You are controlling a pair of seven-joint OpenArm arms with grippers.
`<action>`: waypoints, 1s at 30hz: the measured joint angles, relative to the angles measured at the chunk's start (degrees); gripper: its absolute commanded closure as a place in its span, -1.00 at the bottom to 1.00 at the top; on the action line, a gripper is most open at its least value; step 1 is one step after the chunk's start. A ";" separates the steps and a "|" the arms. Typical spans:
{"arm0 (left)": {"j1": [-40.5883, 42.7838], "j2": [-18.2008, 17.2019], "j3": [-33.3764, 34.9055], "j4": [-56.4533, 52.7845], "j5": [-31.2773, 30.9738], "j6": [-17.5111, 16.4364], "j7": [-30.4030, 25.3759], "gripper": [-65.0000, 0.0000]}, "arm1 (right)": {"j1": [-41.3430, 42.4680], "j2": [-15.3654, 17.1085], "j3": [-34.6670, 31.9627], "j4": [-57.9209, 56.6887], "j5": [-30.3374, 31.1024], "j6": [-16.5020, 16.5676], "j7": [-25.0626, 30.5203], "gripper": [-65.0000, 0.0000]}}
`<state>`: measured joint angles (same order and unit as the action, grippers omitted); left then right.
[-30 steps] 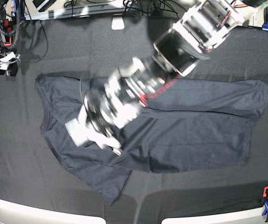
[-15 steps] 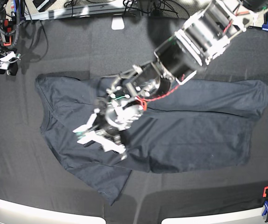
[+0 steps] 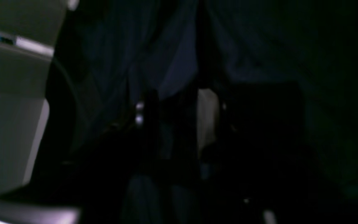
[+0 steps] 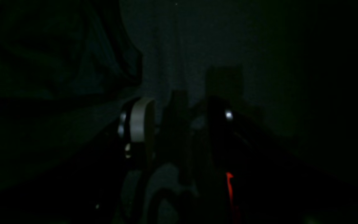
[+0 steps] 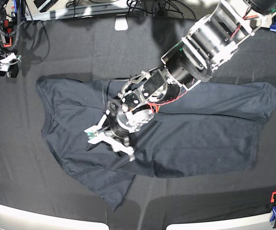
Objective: Layout the t-shirt on the table in an organized manner, then fold the t-shirt properly
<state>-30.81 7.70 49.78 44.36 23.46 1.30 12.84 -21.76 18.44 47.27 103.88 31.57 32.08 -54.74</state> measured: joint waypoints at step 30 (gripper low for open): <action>12.87 -6.84 0.11 29.99 -7.19 10.29 12.28 1.00 | 0.00 0.00 0.00 0.00 -0.02 0.02 -0.37 0.19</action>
<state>-17.93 0.86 49.89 74.35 16.27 11.60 25.12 -21.76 18.44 47.27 103.88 31.55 32.10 -55.11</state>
